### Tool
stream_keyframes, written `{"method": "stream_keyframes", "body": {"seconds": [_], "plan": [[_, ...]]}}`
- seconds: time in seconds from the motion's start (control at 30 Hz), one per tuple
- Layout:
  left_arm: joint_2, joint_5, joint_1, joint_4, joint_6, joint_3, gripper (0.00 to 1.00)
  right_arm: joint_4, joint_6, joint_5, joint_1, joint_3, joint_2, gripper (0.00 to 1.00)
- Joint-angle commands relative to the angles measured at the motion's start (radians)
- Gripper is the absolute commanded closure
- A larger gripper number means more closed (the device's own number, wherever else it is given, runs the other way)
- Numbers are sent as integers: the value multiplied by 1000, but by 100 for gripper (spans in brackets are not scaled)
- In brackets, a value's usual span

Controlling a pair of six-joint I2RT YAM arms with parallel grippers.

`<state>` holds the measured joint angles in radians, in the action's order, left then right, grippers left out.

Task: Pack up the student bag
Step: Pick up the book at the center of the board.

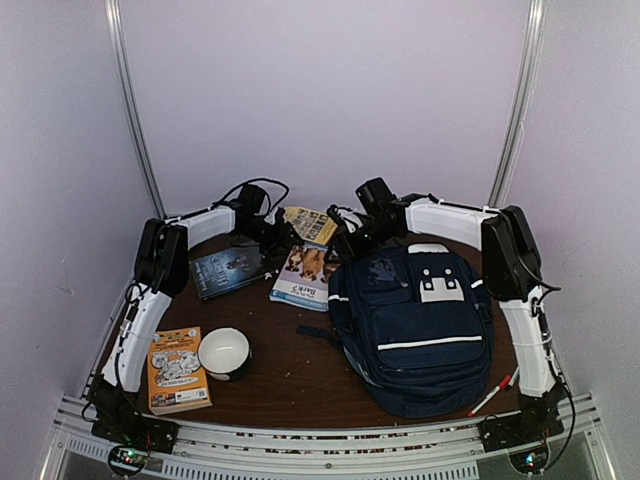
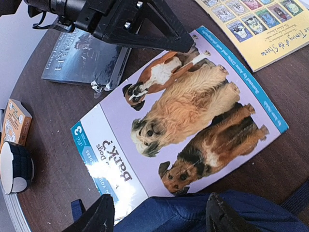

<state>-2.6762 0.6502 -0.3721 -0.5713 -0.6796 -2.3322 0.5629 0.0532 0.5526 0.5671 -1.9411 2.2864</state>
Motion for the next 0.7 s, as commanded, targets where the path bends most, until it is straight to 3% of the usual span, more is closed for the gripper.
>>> {"method": "stream_keyframes", "body": {"seconds": [0.0,0.17,0.43,0.5,0.57,0.67], "plan": [[81,107,-10,177,-117,174,53,37,17,-8,4,-29,65,34],[189,77,-3,268,-162,296,77,31,26,0,3,-27,68,34],[228,135,-10,382,-250,328,86,20,30,1,1,-7,59,34],[227,147,-16,380,-245,322,100,17,30,3,-1,0,57,34],[226,154,-25,365,-231,315,100,11,31,6,-1,10,53,34],[206,172,-39,317,-206,278,81,6,32,7,-3,14,50,34]]}}
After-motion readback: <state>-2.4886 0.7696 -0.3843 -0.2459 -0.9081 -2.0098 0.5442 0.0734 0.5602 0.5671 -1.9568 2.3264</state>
